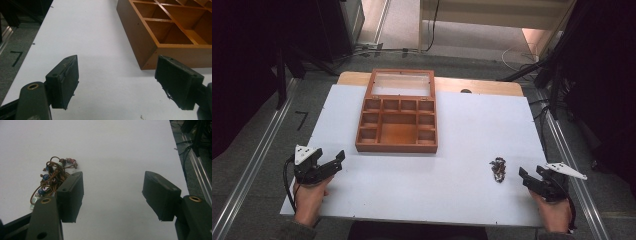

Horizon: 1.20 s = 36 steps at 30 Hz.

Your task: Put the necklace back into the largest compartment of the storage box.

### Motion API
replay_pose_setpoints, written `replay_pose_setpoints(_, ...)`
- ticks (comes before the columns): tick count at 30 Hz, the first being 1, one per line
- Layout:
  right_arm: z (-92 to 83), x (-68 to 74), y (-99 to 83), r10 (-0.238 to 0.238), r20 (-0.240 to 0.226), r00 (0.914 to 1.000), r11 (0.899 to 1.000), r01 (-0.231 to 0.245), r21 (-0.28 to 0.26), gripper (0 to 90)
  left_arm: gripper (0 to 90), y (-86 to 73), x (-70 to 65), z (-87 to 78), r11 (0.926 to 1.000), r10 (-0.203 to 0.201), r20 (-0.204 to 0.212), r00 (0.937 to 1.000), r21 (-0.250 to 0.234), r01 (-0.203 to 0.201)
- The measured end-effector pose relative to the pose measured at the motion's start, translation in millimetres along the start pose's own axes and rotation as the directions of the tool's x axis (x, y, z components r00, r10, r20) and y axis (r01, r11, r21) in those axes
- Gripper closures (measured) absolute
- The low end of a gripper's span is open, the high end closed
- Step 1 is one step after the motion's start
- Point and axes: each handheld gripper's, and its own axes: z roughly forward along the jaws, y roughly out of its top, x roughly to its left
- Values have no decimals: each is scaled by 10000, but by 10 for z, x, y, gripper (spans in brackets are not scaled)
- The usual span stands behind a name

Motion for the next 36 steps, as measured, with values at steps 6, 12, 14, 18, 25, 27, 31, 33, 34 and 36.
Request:
replay_pose_setpoints(6, 3, 31, 4, -46, -50, 10000, 10000, 46, 49, 315, 196, -3, -17, 10, 10000, 55, 70, 10000, 17, -55)
replay_pose_setpoints(12, 15, 55, 10, -94, -84, 9999, 9999, 95, 67, 315, 196, -5, -20, 15, 10000, 75, 62, 10000, 55, -75)
replay_pose_setpoints(14, 22, 64, 12, -109, -94, 9999, 9999, 110, 81, 315, 196, -5, -24, 17, 10000, 78, 60, 10000, 58, -78)
replay_pose_setpoints(18, 39, 79, 17, -199, -126, 9997, 9998, 200, 77, 315, 196, -5, -27, 19, 9999, 88, 71, 9999, 69, -88)
replay_pose_setpoints(25, 56, 114, 24, -262, -163, 9995, 9996, 264, 116, 314, 196, -8, -34, 22, 9999, 91, 117, 9999, 70, -92)
replay_pose_setpoints(27, 58, 119, 26, -273, -182, 9995, 9995, 276, 127, 313, 196, -8, -33, 25, 9999, 94, 126, 9999, 76, -95)
replay_pose_setpoints(31, 68, 134, 33, -245, -245, 9994, 9996, 248, 120, 305, 196, -9, -35, 29, 9999, 109, 142, 9998, 90, -110)
replay_pose_setpoints(33, 76, 143, 36, -284, -261, 9993, 9995, 288, 154, 299, 196, -9, -35, 30, 9999, 120, 150, 9998, 90, -121)
replay_pose_setpoints(34, 82, 147, 38, -311, -289, 9991, 9994, 316, 168, 295, 196, -9, -35, 30, 9999, 120, 150, 9998, 90, -121)
replay_pose_setpoints(36, 91, 157, 41, -317, -275, 9991, 9993, 323, 197, 288, 196, -9, -35, 30, 9999, 128, 156, 9998, 108, -130)
